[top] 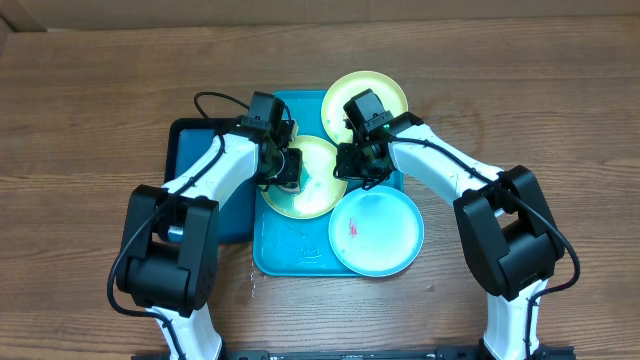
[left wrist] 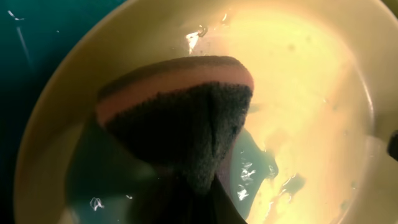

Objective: Clean dirty plates on tray and stack at the side
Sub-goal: 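Scrub the yellow plate surface with the sponge in the left gripper, then carry the sponge back to the black tray with the left gripper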

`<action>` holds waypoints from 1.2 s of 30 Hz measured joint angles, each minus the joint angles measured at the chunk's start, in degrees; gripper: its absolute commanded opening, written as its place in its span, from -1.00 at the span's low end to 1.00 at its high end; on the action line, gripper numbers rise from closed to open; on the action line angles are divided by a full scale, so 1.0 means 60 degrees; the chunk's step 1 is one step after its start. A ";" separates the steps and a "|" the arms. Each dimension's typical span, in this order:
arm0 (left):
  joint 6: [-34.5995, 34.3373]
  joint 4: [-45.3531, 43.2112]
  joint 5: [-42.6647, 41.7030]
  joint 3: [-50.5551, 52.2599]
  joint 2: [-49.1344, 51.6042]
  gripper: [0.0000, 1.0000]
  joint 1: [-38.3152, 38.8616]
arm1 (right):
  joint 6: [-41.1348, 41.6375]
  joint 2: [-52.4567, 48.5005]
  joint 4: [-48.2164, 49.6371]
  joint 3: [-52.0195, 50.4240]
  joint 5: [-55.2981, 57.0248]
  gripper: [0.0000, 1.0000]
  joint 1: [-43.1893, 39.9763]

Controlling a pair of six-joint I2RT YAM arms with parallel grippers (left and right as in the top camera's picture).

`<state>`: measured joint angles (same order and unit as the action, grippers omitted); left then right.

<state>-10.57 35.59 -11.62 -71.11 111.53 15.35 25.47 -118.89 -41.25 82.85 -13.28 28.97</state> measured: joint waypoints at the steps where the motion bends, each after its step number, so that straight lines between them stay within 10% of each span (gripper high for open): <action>1: -0.0004 -0.0033 -0.0058 0.0029 -0.0011 -0.91 0.0000 | -0.0004 0.0000 0.0004 0.0000 0.0000 -0.82 0.0000; 17: 0.0291 0.1694 -0.3286 -0.0874 -0.0780 -0.91 -0.0943 | 0.0004 0.0000 -0.0055 0.0000 -0.0011 -0.47 0.0000; 36: 0.0361 0.5639 0.0033 -0.1315 -0.4204 -0.92 -0.2073 | 0.0040 0.0000 -0.0055 0.0000 -0.0015 -0.92 0.0000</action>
<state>-8.40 69.43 -11.42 -79.00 86.30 2.92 25.71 -118.89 -41.58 82.85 -13.37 28.97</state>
